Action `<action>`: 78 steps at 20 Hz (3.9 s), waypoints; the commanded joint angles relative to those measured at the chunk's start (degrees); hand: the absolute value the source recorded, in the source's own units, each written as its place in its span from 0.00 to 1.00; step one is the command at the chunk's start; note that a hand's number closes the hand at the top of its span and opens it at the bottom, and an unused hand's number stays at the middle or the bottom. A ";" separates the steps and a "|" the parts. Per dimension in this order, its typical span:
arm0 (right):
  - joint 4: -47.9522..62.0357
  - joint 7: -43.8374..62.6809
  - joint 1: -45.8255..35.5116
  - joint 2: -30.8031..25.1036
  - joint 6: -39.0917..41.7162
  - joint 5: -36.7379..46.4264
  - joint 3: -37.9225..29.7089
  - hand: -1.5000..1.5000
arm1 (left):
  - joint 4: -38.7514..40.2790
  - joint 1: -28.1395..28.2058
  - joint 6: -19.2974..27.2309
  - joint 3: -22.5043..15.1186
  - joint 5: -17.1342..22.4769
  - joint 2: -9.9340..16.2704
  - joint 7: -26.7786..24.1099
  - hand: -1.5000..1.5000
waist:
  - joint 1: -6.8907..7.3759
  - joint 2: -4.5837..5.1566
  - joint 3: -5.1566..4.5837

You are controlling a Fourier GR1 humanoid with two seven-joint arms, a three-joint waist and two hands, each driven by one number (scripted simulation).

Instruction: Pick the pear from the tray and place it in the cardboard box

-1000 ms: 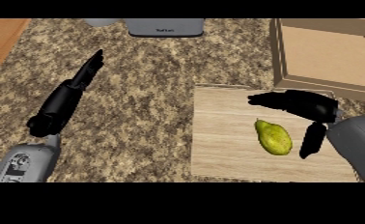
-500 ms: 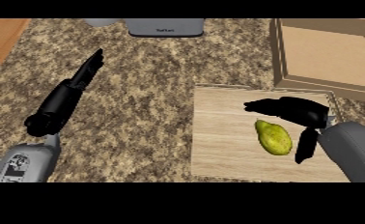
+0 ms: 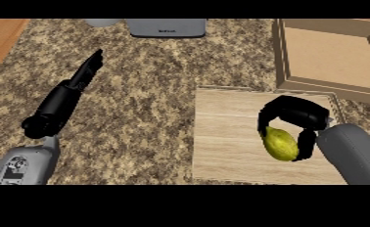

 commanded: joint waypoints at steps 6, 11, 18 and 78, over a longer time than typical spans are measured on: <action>-6.86 -4.23 2.56 1.73 -4.38 0.03 -3.77 1.00 | -0.67 0.18 -1.02 0.66 -0.19 -1.11 1.45 0.50 | -0.32 0.06 0.41; -14.71 -10.15 8.81 -5.57 -17.52 10.56 -0.19 1.00 | 1.25 -0.26 -2.19 2.56 1.16 0.08 0.18 0.50 | -1.34 -0.18 0.39; -26.82 -12.99 9.22 -9.93 -18.08 3.92 -11.14 1.00 | -0.09 0.06 -2.55 3.65 0.62 0.97 0.13 0.50 | -1.01 -0.12 0.37; 61.32 -1.58 -38.34 -17.83 19.70 -17.20 -41.66 0.00 | 0.71 -4.51 -2.57 -0.15 -3.13 -3.92 -0.32 0.50 | 4.36 2.04 0.91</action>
